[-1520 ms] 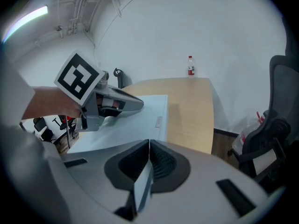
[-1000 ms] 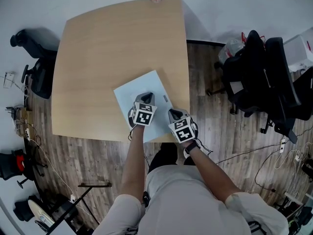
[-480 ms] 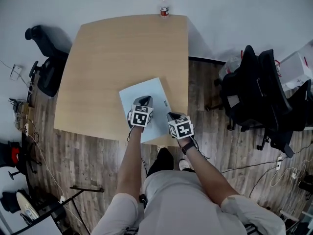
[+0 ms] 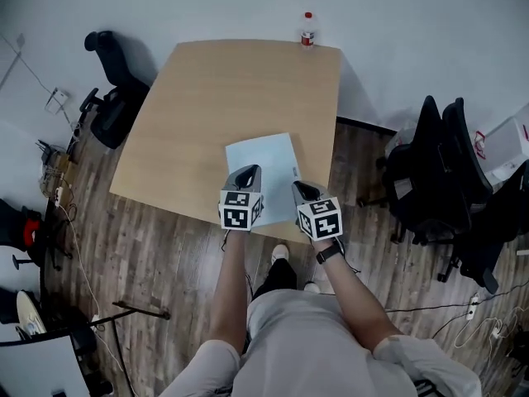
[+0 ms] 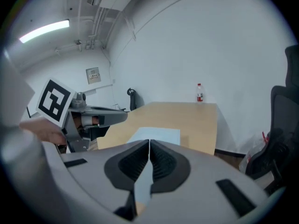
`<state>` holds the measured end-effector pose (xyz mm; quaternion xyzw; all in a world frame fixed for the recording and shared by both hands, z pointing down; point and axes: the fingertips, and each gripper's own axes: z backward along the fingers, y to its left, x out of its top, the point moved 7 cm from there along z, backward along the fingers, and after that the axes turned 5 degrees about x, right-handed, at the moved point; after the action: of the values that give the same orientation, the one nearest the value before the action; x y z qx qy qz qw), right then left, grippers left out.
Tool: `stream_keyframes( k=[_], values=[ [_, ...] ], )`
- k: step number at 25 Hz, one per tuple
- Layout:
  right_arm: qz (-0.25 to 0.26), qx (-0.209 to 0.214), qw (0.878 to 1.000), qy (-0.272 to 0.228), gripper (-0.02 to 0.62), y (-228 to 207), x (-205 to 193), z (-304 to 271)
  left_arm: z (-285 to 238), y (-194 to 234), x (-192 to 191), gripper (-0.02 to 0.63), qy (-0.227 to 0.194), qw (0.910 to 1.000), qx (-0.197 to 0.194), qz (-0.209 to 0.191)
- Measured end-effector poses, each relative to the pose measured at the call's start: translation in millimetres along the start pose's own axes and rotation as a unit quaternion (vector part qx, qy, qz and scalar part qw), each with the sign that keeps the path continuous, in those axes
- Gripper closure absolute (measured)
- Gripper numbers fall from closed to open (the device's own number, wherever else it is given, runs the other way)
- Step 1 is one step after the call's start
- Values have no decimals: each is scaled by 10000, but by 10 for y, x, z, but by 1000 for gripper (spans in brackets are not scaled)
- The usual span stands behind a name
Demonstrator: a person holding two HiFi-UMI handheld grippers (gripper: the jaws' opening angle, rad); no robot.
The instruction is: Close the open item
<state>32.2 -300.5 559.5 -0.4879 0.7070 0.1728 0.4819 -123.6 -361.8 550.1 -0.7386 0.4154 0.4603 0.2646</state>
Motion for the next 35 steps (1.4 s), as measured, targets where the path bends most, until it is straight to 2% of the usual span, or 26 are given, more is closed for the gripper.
stream_keyframes(
  k=[8,17,25,35],
  values=[
    [523,85,9943,-924,581,380,451,573,876,-134,203,597,-703,9956,602,144],
    [1041,105,9770,-1861,581,747,734,1463,1919,-605,576,597,-1570,9815,1099,37],
    [1236,149,9659,-2269,581,960,632,2049,2480,-1115,627,597,-2033,9728,1112,-46],
    [1275,166,9627,-2382,581,985,375,2456,2649,-1532,510,597,-2066,9731,1023,-19]
  ],
)
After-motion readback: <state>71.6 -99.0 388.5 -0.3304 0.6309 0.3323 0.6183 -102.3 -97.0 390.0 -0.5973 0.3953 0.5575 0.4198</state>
